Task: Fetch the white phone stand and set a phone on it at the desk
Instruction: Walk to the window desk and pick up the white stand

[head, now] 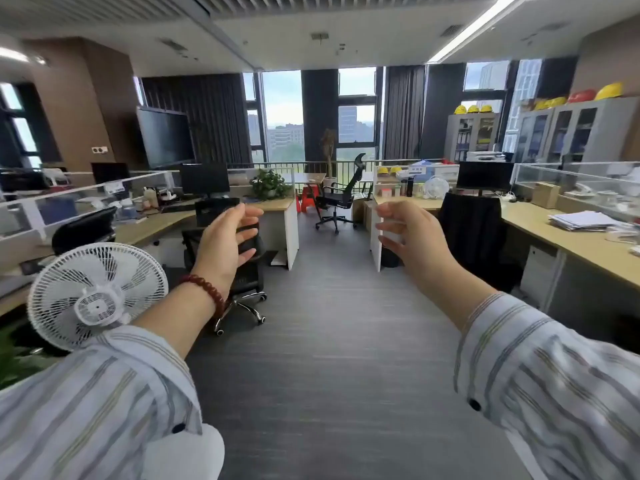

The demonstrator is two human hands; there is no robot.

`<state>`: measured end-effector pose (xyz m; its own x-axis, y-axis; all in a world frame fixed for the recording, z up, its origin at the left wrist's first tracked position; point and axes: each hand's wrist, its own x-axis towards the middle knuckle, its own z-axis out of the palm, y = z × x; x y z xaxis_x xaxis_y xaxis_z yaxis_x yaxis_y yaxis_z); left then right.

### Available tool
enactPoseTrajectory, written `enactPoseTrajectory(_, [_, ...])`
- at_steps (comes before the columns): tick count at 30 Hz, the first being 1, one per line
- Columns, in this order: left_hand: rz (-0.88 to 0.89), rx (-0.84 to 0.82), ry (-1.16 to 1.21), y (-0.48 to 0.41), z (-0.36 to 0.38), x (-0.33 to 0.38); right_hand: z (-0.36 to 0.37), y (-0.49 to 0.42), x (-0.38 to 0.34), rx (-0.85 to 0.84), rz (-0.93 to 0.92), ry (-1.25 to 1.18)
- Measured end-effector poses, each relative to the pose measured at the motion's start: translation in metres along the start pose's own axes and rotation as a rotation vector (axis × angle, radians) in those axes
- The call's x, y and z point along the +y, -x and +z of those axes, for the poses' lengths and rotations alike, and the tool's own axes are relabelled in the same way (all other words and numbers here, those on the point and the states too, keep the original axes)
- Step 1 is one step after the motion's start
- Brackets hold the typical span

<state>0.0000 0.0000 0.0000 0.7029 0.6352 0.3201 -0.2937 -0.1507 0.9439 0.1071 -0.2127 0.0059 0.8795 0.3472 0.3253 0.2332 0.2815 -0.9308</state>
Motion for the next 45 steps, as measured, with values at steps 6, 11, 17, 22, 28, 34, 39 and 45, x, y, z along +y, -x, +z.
enactPoseTrajectory(6, [-0.010,0.037,-0.047,-0.111,0.010,-0.023,0.018,-0.113,0.032,0.049,0.025,-0.012])
enactPoseTrajectory(11, [0.003,0.021,-0.023,-0.194,0.044,-0.060,0.012,-0.194,0.068,0.070,0.018,-0.009])
enactPoseTrajectory(17, [0.001,0.011,-0.017,-0.308,0.130,-0.129,-0.025,-0.315,0.126,0.103,-0.011,0.033])
enactPoseTrajectory(22, [0.008,-0.020,0.003,-0.423,0.216,-0.180,-0.070,-0.441,0.166,0.139,-0.023,0.035])
enactPoseTrajectory(28, [-0.028,0.000,0.028,-0.559,0.281,-0.223,-0.095,-0.586,0.206,0.149,0.007,0.022])
enactPoseTrajectory(34, [-0.072,-0.005,0.034,-0.675,0.300,-0.273,-0.079,-0.720,0.263,0.085,0.058,-0.015])
enactPoseTrajectory(39, [-0.015,-0.012,-0.019,-0.788,0.283,-0.323,-0.041,-0.847,0.329,0.017,0.067,-0.049])
enactPoseTrajectory(45, [0.031,0.036,-0.038,-0.962,0.274,-0.358,0.009,-1.019,0.381,-0.007,0.061,-0.077])
